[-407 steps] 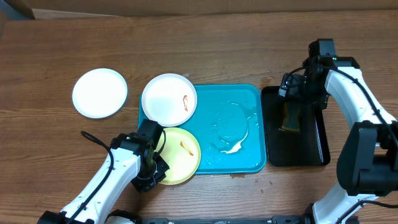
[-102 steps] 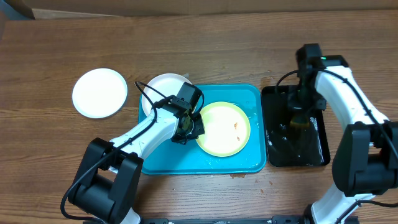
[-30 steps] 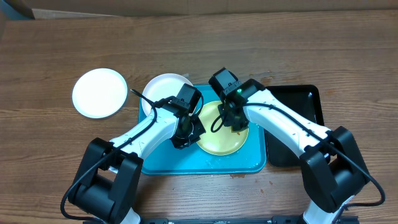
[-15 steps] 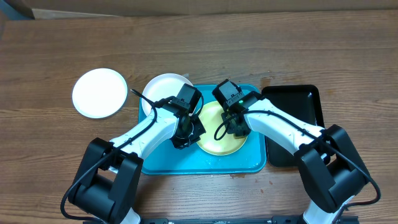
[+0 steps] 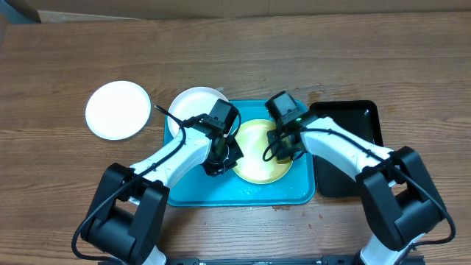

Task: Clean dirty plates on tray and stack at the side
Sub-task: 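Scrub the yellow plate with the sponge while the left gripper holds it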

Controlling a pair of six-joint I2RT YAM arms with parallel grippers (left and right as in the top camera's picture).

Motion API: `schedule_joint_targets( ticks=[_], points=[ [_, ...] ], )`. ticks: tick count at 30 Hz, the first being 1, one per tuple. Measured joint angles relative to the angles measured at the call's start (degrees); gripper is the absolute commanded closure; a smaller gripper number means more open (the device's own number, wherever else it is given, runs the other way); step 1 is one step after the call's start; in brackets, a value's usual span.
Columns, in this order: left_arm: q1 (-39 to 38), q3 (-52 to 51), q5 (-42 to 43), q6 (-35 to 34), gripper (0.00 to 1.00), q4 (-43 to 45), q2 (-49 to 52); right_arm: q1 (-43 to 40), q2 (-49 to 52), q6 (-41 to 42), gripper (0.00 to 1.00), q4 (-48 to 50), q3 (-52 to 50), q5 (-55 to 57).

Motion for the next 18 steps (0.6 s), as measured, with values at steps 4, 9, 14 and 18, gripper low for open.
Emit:
schedule_joint_targets(
  ticks=[4,9,14,18],
  points=[
    [0.00,0.00,-0.02,0.00,0.96,-0.28,0.00,-2.51,0.00,-1.55,0.96,0.02,-0.07,-8.55],
    [0.04,0.00,-0.02,0.00,0.96,-0.37,0.00,-3.28,0.02,-2.36,0.96,0.15,-0.70,-17.18],
    [0.04,0.00,0.00,0.00,0.96,-0.22,0.00,-3.26,0.42,-2.69,0.96,0.59,-1.01,-25.51],
    [0.04,0.00,0.00,0.02,0.96,-0.17,0.00,-3.63,1.01,-2.78,0.96,0.70,0.11,-31.89]
  ],
)
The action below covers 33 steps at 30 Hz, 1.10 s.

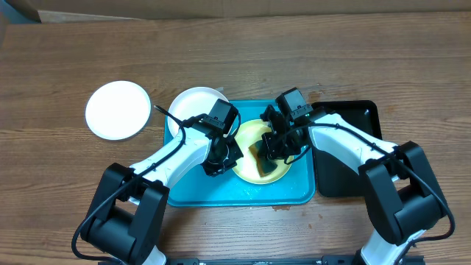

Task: Clean dirty plates on tray and stack at the side
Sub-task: 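Scrub the yellow plate with the sponge while the left gripper holds it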

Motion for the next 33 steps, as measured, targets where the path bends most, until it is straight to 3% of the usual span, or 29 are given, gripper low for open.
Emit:
schedule_joint_targets(
  ticks=[8,16,19,23,28,30,31,33],
  points=[
    [0.00,0.00,-0.02,0.46,0.90,0.02,0.00,-6.60,0.11,-2.14,0.96,-16.04,16.39,-4.52],
    [0.00,0.00,-0.02,0.70,0.78,0.17,0.00,-17.42,0.09,-6.03,0.96,-33.20,23.43,7.82],
    [0.00,0.00,-0.02,0.94,0.69,0.24,0.00,-20.90,0.09,-5.27,0.96,-33.77,23.37,15.96],
    [0.00,0.00,-0.02,1.31,0.66,0.33,0.00,-24.20,0.09,-2.64,0.96,-30.69,20.65,26.51],
    [0.00,0.00,-0.04,2.03,0.59,1.05,0.00,-24.59,0.09,-1.38,0.96,-24.35,13.27,31.63],
    [0.00,0.00,-0.04,2.51,0.57,1.31,0.00,-24.55,0.09,-1.14,0.90,-20.70,9.94,32.28],
    [0.00,0.00,-0.04,3.04,0.55,1.40,0.00,-24.55,0.09,-1.18,0.78,-18.36,7.93,32.74],
    [0.00,0.00,-0.04,3.72,0.51,1.49,0.00,-24.55,0.09,-1.09,0.66,-16.87,6.64,33.07]
  ],
)
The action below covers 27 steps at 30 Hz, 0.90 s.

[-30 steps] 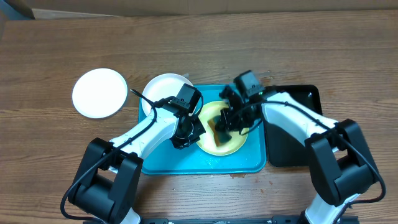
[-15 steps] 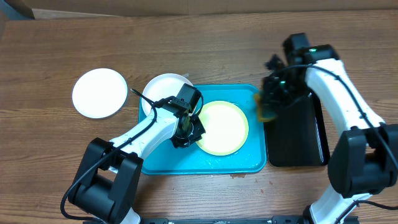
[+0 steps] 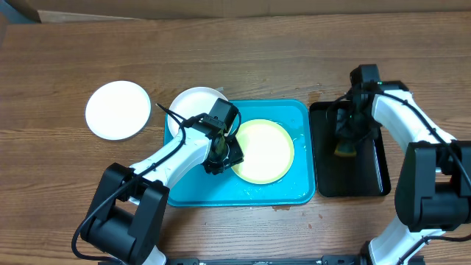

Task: Clean dirty plates on tray and stack at the side
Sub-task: 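Scrub the yellow plate with the sponge while the left gripper holds it, then return the sponge to the black tray, release it, raise right arm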

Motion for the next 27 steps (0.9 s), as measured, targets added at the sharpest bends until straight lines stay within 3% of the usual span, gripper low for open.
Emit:
schedule_joint_targets(
  ticks=[3,9,15,20,23,25,27],
  points=[
    [0.00,0.00,0.00,0.98,0.45,0.02,0.00,0.00,0.00,0.24,0.37,1.25,-0.44,0.33],
    [-0.07,0.00,-0.66,1.51,0.41,0.02,0.00,0.00,0.00,0.61,0.30,-0.98,0.94,0.52],
    [-0.63,0.00,-1.60,1.62,0.41,0.07,0.00,-0.02,0.00,0.79,0.14,-1.22,3.23,0.44],
    [-2.08,0.00,-2.93,1.68,0.46,1.60,0.00,-1.51,0.00,3.15,0.12,-5.09,9.22,0.00],
    [-2.60,0.00,-3.76,1.70,0.56,1.46,0.00,-4.83,0.00,4.33,0.10,-6.84,15.82,-1.66],
    [-2.82,0.00,-4.02,2.03,0.56,1.31,0.00,-7.50,0.00,4.96,0.00,-7.26,19.15,-3.37],
    [-3.02,0.00,-4.15,2.12,0.55,1.31,0.00,-9.75,-0.02,5.03,0.00,-7.32,20.59,-4.48]
  ],
)
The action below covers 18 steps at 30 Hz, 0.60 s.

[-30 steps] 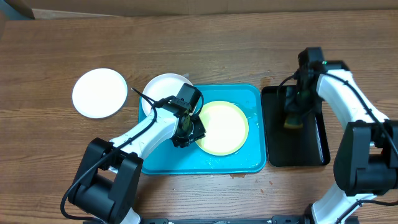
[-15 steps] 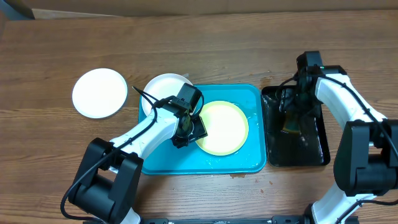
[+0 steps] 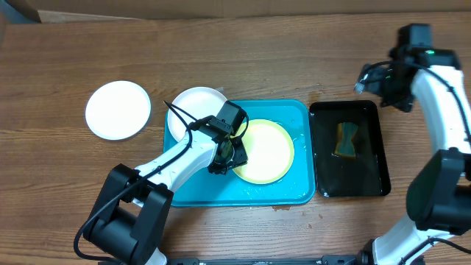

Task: Clean dirty plates on tray and stack at the side
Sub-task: 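Return the sponge to the black tray, release it, raise right arm, then lift the yellow plate off the blue tray with the left gripper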

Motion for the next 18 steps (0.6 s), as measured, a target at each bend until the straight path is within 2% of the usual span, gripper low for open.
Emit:
schedule_joint_targets(
  ticks=[6,12,14,18],
  points=[
    [-0.17,0.00,-0.20,0.20,0.50,-0.02,0.00,-4.35,0.02,0.59,0.00,-0.94,0.11,-1.75],
    [-0.17,0.00,-0.37,0.57,0.73,-0.92,0.22,-4.59,0.02,0.59,0.00,-0.55,0.11,-2.43],
    [-0.17,0.00,-0.35,0.28,0.93,-0.90,0.98,-4.57,0.02,0.59,0.00,-0.55,0.11,-2.58],
    [0.09,0.50,1.40,0.70,0.96,-0.57,1.57,-4.57,0.02,0.57,0.00,-0.52,0.11,-2.60]
  ],
)
